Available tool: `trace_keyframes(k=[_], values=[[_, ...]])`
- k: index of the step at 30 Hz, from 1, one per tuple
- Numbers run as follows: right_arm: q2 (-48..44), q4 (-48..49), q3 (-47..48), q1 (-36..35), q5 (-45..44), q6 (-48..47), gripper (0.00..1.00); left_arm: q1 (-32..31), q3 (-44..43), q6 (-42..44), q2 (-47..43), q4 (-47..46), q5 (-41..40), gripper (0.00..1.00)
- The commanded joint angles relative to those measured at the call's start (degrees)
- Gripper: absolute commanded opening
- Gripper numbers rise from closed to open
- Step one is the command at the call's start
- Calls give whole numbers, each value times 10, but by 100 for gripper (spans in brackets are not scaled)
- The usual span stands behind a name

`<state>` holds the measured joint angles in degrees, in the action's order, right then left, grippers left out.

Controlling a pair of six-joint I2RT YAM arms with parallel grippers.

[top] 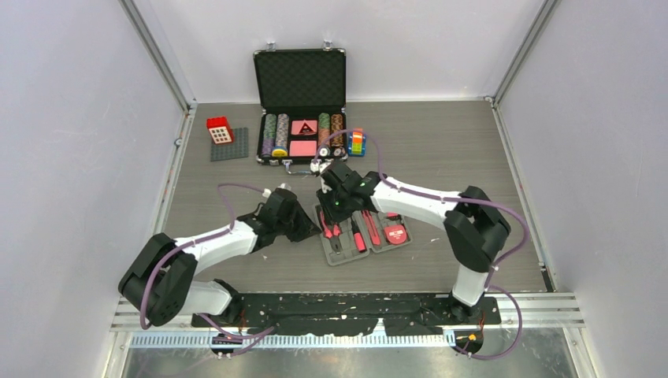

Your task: Pack the tool kit

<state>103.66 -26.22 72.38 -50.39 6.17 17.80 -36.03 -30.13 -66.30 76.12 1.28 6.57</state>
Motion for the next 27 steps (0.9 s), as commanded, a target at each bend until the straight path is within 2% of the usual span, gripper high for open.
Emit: trace_keyframes(k=[1,5,11,19,27], values=[[-69,-19,31,19,-46,-7,22,0,-44,31,-31,31,-37,15],[-59,-24,15,42,-42,2,22,2,-82,56,-16,66,-52,22],[-35,-9,7,46,-25,11,22,6,-140,91,37,114,-60,22],[7,2,9,46,-17,18,21,6,-183,121,105,162,-79,17],[53,6,-7,37,-18,19,10,3,-199,128,156,197,-78,7]])
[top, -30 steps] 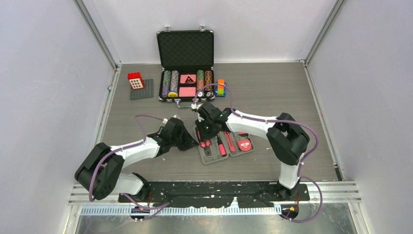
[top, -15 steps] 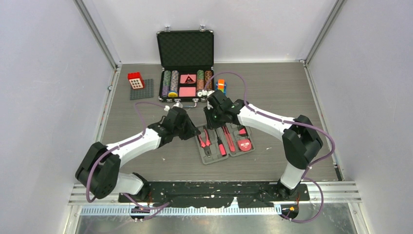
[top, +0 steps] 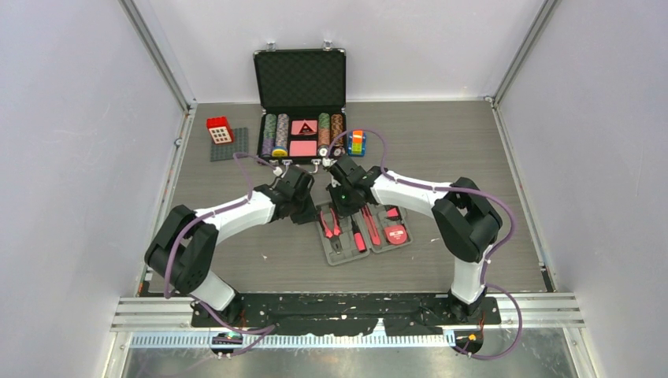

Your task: Pack the tool kit

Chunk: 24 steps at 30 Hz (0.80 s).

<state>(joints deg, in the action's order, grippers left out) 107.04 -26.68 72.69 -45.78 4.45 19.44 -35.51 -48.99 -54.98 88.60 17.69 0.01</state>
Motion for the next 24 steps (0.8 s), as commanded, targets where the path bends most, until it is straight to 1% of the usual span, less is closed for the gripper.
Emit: trace_keyframes(k=[1,5,9,14,16,18,21,24], values=[[23,10,-13,-16,-8,2,10,-4,-11,15,37,37,-12,6],[57,-6,-15,-41,-38,1,7,-15,-13,12,58,48,-10,2],[57,-10,-21,-49,-42,-1,6,-22,0,-1,52,41,-3,2],[-4,-4,-12,-44,-58,-19,8,-21,40,-25,-21,8,-8,2],[-31,1,-2,-44,-53,-27,11,-20,65,-38,-63,-16,-18,3],[-52,6,10,-44,-27,-32,13,-17,94,-55,-109,-47,-21,3],[-55,18,23,-45,-3,-31,15,-6,130,-75,-145,-86,-11,4],[-42,19,39,-44,12,-25,16,-1,150,-83,-159,-107,6,4]])
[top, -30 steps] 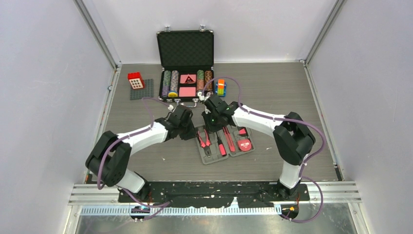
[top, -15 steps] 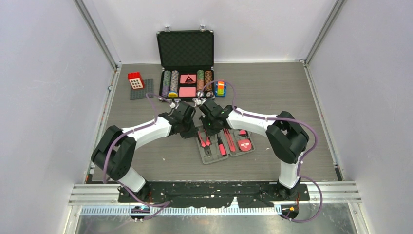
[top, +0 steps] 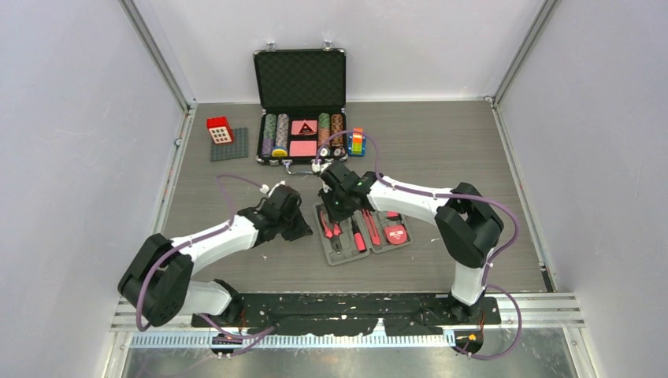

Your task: Pack the tool kit

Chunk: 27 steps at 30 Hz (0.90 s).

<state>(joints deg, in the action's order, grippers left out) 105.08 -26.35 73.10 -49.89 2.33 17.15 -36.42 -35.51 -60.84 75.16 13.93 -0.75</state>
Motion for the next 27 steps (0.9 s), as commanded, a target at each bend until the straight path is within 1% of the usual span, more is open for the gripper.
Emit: trace_keyframes(k=[1,5,17,21,24,27], values=[[-19,15,40,-4,37,2,16,9,19,-26,-27,-76,27,4],[0,14,47,-5,43,13,15,9,35,-36,-23,-107,58,6],[65,-1,54,-9,52,26,10,8,44,-50,30,-159,97,6],[92,-18,48,-17,40,24,6,7,44,-53,57,-169,104,5],[126,-45,35,-30,15,30,5,6,46,-54,70,-171,106,5],[150,-39,1,-39,13,52,5,4,49,-56,75,-174,108,4]])
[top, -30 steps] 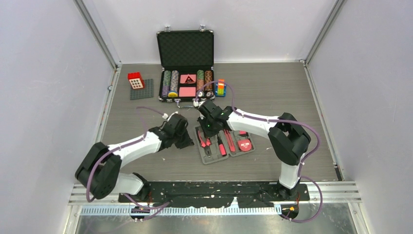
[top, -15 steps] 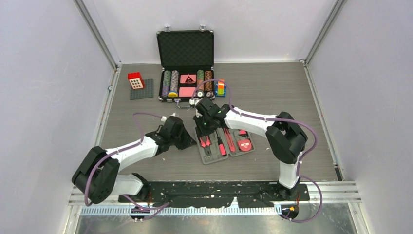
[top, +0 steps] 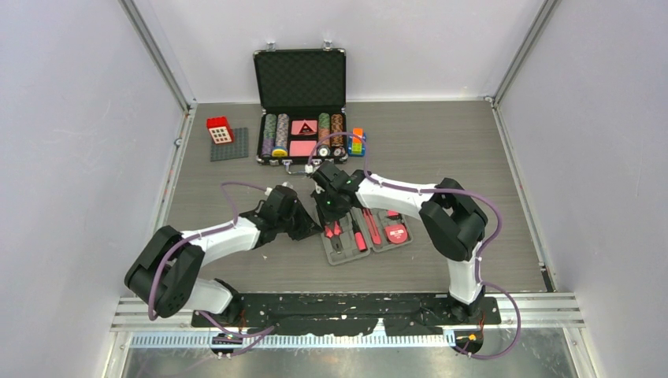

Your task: Pack the tool kit

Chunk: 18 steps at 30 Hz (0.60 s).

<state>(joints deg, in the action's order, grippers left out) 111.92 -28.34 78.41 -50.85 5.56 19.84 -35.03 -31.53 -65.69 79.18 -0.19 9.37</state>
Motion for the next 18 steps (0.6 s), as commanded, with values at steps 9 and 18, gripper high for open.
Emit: trace_keyframes(k=[9,18], values=[[102,17,-105,-26,-13,20,5,-12,14,-4,16,-22,-10,3],[-73,-26,0,-25,-40,-13,13,-12,11,2,7,-10,-15,4]])
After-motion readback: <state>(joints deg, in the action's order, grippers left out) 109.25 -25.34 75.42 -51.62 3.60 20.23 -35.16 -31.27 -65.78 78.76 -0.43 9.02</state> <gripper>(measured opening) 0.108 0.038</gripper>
